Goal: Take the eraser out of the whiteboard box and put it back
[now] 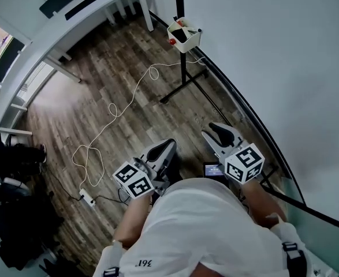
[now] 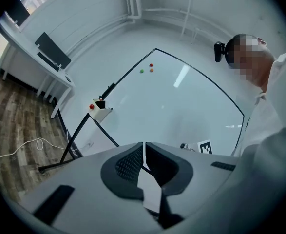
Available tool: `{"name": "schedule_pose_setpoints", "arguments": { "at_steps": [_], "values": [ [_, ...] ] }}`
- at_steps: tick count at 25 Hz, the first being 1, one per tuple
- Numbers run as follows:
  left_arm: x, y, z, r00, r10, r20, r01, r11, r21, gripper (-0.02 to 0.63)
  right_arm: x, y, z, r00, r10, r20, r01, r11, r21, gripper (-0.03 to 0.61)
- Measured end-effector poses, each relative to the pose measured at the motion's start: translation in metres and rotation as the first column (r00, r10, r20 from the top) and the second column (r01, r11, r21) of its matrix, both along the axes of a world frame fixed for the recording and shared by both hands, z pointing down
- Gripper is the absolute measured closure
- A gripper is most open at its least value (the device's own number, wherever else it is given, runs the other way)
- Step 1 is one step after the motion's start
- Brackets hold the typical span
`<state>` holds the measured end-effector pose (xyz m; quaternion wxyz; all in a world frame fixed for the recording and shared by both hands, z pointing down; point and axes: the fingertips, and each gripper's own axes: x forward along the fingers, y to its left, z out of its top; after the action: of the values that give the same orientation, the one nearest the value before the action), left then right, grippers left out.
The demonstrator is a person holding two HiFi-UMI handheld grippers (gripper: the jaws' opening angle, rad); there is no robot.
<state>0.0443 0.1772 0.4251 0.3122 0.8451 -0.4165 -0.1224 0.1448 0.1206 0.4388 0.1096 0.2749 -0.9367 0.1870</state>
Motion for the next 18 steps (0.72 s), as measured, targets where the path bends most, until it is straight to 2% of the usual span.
{"name": "schedule_pose_setpoints", "arguments": {
  "at_steps": [11, 18],
  "values": [
    [-0.107, -0.115, -0.01, 0.995, 0.1, 0.012, -0.1, 0.995, -0.002, 0.611, -0.092, -0.099, -0.007, 0.993, 0.114, -0.027, -0.115, 0.993, -0.03, 0.443],
    [-0.147, -0.152, -0.01, 0.99, 0.141, 0.0, -0.141, 0.99, 0.001, 0.611, -0.127, -0.133, -0.005, 0.986, 0.163, -0.034, -0.164, 0.986, -0.036, 0.443]
  ]
}}
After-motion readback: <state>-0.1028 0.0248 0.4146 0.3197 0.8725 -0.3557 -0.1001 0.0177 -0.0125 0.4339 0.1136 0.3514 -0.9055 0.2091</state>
